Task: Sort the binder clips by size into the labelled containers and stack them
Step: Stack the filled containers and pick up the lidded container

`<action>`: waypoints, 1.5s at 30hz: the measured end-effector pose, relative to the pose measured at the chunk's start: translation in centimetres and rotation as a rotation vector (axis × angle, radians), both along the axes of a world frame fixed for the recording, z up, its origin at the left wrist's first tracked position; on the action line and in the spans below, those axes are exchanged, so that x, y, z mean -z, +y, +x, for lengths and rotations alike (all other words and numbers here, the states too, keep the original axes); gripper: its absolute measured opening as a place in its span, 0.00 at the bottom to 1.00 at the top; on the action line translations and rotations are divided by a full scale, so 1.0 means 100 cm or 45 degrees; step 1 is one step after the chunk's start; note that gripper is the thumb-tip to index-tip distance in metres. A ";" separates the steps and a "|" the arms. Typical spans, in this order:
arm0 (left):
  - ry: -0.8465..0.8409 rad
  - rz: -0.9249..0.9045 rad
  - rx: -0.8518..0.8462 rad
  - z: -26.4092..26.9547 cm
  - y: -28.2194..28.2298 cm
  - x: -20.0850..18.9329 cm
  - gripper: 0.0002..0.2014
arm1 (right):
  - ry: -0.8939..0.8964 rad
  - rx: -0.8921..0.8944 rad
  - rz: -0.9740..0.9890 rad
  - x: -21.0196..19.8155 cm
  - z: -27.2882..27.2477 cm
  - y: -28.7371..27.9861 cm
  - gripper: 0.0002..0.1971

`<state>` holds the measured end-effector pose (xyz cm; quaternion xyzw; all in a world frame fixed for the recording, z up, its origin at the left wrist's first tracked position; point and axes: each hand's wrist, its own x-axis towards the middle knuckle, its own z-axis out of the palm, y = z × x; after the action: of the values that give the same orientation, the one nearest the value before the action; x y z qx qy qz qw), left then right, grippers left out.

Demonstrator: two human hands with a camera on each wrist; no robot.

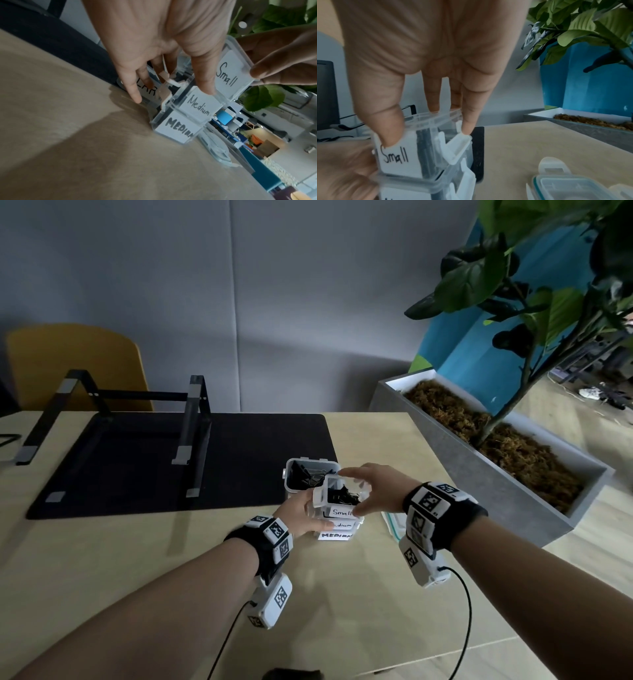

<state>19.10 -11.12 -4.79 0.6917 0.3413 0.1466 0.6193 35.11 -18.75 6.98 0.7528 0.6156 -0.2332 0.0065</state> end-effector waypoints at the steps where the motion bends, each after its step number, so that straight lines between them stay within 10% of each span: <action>1: -0.035 -0.030 0.013 0.000 -0.001 -0.001 0.26 | -0.014 -0.014 -0.015 -0.001 0.000 0.002 0.39; 11: 0.044 -0.018 0.190 -0.007 0.007 -0.006 0.33 | -0.147 -0.123 -0.079 -0.004 -0.011 0.006 0.39; 18: 0.238 0.129 0.237 -0.011 0.012 -0.019 0.19 | -0.120 -0.104 -0.093 -0.006 -0.012 0.005 0.38; 34: 0.144 -0.234 -0.054 -0.007 0.016 -0.065 0.12 | -0.179 -0.126 -0.107 -0.006 -0.014 0.008 0.38; 39: 0.412 0.161 -0.080 -0.002 0.015 -0.065 0.04 | -0.112 -0.085 -0.105 -0.004 -0.008 0.007 0.39; 45: 0.364 0.425 0.244 0.002 0.008 -0.072 0.32 | 0.219 0.233 -0.070 0.003 0.020 0.001 0.34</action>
<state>19.27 -10.28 2.37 0.8275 0.3294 0.0420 0.4527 37.15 -18.70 6.65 0.7826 0.5358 -0.3134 -0.0471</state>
